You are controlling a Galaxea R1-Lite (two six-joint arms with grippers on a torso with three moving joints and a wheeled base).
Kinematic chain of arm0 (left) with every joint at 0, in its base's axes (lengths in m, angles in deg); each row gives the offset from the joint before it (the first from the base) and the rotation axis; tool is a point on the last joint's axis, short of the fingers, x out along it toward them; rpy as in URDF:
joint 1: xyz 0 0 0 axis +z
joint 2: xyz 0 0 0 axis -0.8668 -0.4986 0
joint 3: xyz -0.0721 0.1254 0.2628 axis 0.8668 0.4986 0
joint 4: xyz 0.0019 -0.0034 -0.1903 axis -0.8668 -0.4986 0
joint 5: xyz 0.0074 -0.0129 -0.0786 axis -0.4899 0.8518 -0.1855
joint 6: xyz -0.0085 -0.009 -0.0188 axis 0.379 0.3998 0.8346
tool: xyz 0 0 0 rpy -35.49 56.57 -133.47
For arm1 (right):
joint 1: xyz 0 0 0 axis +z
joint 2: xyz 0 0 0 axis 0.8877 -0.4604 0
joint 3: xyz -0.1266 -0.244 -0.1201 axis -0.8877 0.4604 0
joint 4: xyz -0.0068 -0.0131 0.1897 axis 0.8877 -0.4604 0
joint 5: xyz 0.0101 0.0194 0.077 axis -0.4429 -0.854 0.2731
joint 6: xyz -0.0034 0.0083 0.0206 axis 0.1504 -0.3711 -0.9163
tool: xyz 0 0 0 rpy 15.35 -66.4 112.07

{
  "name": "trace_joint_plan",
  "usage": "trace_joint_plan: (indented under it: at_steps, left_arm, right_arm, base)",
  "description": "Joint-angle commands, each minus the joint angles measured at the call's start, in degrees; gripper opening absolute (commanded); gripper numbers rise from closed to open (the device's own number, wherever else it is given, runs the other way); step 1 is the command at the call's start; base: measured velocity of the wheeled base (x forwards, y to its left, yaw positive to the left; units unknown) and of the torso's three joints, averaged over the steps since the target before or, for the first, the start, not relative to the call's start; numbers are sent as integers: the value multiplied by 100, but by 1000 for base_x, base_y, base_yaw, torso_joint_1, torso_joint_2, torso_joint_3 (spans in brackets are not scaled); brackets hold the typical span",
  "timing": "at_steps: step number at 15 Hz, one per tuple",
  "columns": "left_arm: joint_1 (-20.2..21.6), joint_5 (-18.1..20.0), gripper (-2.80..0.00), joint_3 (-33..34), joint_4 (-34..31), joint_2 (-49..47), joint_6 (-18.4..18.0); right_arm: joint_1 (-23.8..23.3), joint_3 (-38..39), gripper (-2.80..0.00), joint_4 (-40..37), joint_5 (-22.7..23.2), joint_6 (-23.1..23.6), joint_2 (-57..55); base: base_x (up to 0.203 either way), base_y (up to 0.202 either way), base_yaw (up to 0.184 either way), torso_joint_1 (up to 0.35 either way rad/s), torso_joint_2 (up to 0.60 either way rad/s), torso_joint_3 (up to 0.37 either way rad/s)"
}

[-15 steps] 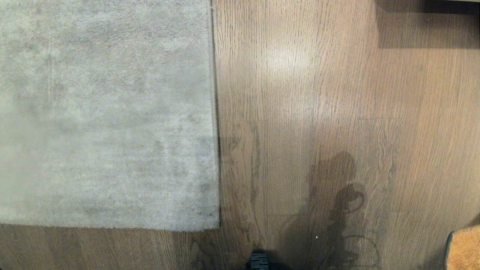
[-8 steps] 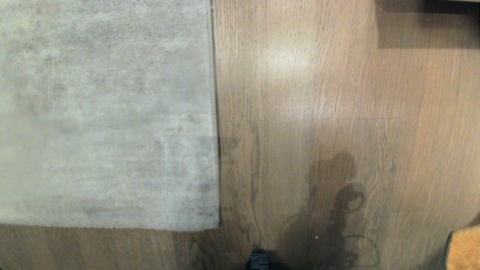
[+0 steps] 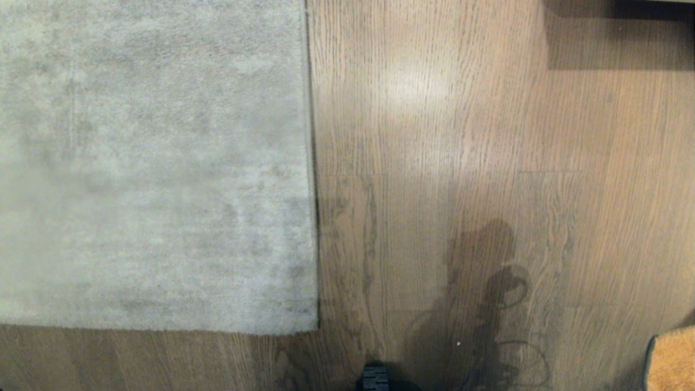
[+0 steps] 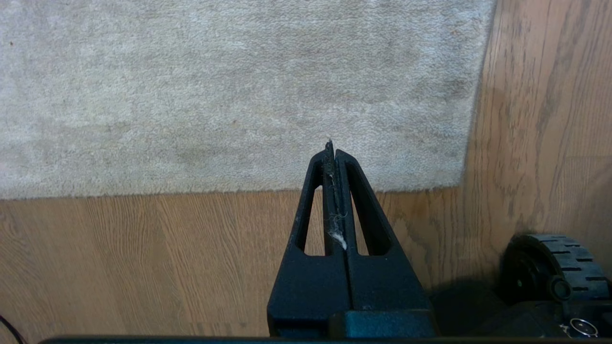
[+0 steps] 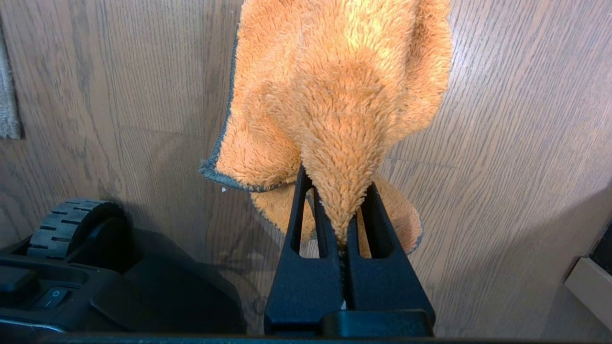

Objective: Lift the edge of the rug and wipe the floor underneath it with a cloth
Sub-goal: Pick up the rag, then lift up the carpet

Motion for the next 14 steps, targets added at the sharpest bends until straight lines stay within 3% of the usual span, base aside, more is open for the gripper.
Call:
trace_joint_plan:
  at_steps: [1, 6, 9, 14]
  left_arm:
    - [0, -5, -280, 0, 3, 0, -1]
    - [0, -5, -280, -13, -41, 0, 8]
    - [0, 12, -280, -171, -526, -184, 0]
    - [0, 13, -280, -175, -542, -446, -1]
  right_arm:
    - [2, 0, -280, -1, 4, 7, -18]
    - [2, 0, -280, -1, 4, 7, -18]
    - [2, 0, -280, -1, 4, 7, -18]
    - [2, 0, -280, -1, 4, 7, -18]
  base:
    - [0, 0, 0, 0, 0, 0]
    - [0, 0, 0, 0, 0, 0]
    - [0, 0, 0, 0, 0, 0]
    - [0, 0, 0, 0, 0, 0]
